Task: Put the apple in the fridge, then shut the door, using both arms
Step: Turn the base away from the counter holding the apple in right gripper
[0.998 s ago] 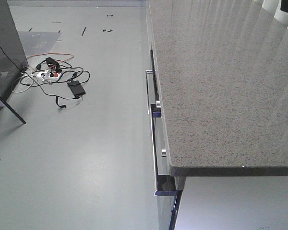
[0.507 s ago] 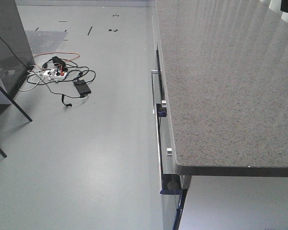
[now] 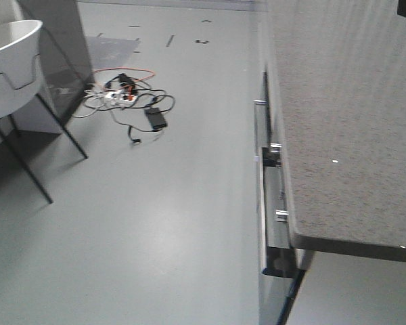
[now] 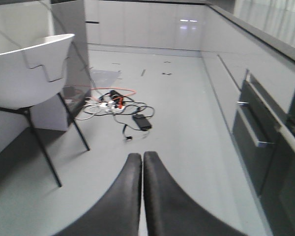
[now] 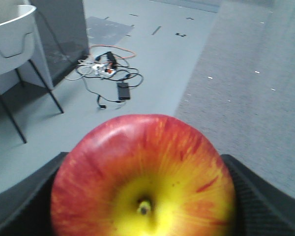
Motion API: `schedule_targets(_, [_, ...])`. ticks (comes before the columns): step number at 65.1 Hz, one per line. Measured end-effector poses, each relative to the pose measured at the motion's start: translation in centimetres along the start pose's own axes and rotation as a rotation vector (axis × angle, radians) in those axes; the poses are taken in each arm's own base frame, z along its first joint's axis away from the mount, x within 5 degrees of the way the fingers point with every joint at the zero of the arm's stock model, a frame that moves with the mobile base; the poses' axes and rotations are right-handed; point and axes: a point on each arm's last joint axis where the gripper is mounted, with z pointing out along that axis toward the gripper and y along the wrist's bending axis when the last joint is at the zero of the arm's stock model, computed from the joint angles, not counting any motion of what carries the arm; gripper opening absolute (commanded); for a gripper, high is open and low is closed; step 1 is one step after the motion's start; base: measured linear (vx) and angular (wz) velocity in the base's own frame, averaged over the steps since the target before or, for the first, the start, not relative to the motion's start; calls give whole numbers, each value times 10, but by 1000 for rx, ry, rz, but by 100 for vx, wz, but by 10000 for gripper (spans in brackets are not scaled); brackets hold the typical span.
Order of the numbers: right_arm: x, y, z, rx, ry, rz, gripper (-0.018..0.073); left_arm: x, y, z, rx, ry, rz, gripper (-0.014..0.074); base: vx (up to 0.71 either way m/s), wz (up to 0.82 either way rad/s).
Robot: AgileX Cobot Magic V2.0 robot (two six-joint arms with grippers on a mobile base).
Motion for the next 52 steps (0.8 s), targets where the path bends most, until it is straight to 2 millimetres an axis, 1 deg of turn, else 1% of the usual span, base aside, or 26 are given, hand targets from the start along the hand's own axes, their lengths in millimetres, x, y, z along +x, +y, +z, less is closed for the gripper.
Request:
schedule_targets(38, [0, 0, 0, 0, 0, 0, 203, 0, 0, 0, 0, 0, 0, -7, -5, 54])
schedule_targets(52, [0, 0, 0, 0, 0, 0, 203, 0, 0, 0, 0, 0, 0, -7, -5, 44])
